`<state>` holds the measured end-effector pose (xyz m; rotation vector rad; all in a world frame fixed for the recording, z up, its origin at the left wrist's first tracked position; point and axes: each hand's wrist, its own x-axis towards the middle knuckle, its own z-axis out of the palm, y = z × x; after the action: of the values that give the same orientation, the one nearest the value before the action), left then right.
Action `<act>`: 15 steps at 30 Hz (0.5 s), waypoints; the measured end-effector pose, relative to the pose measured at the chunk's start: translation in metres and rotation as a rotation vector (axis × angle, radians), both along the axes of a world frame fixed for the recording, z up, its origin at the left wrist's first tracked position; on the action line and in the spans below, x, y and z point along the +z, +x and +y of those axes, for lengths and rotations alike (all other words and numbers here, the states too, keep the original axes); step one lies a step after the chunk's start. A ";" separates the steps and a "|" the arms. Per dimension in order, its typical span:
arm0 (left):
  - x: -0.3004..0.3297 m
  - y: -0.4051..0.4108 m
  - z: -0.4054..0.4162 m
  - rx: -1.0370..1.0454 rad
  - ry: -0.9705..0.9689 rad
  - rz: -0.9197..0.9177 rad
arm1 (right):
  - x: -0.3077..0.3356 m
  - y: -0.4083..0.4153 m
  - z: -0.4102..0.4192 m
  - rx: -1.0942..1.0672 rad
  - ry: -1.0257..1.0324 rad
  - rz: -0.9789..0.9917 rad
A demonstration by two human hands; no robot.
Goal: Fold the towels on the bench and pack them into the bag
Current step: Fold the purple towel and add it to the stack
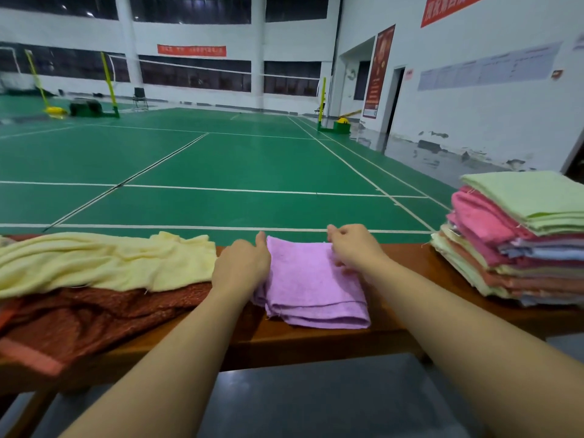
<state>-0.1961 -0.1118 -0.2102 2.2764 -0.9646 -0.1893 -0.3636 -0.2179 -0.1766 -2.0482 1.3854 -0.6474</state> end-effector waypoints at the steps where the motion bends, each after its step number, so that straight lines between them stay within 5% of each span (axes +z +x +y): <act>1: -0.002 -0.003 -0.001 -0.014 0.045 -0.026 | -0.006 -0.012 -0.006 -0.049 -0.033 0.101; 6: -0.012 -0.019 -0.011 -0.056 0.180 -0.154 | -0.018 -0.044 -0.007 -0.127 0.084 0.330; 15: -0.006 -0.032 -0.018 -0.138 0.111 -0.172 | -0.034 -0.030 -0.004 -0.041 0.031 0.101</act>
<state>-0.2276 -0.1298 -0.2158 2.3573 -1.2292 -0.1095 -0.3937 -0.2222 -0.2108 -2.0578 1.4893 -0.5434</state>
